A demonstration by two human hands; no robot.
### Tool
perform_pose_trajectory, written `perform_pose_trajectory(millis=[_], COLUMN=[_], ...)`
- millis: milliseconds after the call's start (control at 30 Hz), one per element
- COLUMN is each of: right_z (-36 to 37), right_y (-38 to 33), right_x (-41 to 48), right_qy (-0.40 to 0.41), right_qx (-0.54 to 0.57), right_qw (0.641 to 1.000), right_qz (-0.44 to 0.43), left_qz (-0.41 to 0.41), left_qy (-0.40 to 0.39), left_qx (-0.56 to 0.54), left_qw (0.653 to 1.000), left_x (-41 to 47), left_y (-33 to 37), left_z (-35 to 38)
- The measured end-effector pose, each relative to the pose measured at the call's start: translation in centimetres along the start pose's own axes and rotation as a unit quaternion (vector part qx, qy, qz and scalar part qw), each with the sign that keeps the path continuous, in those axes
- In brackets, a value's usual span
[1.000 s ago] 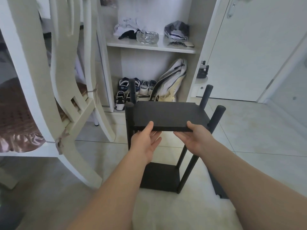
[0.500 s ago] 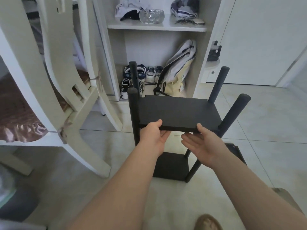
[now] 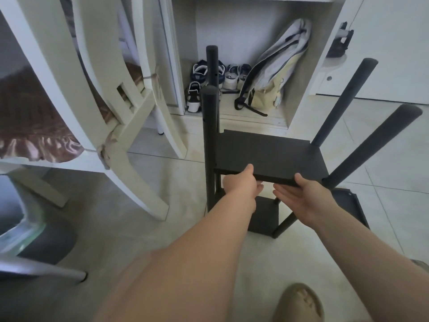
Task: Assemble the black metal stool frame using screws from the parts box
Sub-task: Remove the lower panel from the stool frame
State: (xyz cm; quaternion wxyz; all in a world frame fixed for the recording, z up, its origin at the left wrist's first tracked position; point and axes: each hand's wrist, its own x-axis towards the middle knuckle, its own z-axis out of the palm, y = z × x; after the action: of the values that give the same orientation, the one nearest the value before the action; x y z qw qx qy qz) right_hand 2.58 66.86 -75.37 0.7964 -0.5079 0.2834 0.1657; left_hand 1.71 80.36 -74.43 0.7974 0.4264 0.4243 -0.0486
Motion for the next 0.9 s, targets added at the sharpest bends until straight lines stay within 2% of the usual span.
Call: perform_pose_trajectory(millis=[433, 633, 800, 867, 900], right_z=[-0.3, -0.4, -0.4, -0.4, -0.5], right_y=[2.6, 2.8, 2.5, 2.5, 2.4], right_x=[2.1, 2.2, 2.1, 2.1, 2.1], right_qy=[0.04, 0.039, 0.037, 0.039, 0.04], right_qx=[-0.017, -0.019, -0.009, -0.007, -0.006], right_qw=[0.999, 0.998, 0.998, 0.998, 0.998], right_qz=[0.029, 0.036, 0.041, 0.042, 0.044], left_qz=[-0.074, -0.083, -0.154, -0.17, -0.145], left_qy=[0.022, -0.004, -0.052, -0.012, 0.028], left_qx=[0.016, 0.027, 0.126, 0.196, 0.251], left_qw=[0.997, 0.996, 0.979, 0.966, 0.957], left_x=[3.4, 3.8, 3.5, 3.8, 4.1], left_y=[-1.2, -1.3, -0.1, 0.8, 1.2], left_z=[-1.1, -1.3, -3.6, -5.4, -6.3])
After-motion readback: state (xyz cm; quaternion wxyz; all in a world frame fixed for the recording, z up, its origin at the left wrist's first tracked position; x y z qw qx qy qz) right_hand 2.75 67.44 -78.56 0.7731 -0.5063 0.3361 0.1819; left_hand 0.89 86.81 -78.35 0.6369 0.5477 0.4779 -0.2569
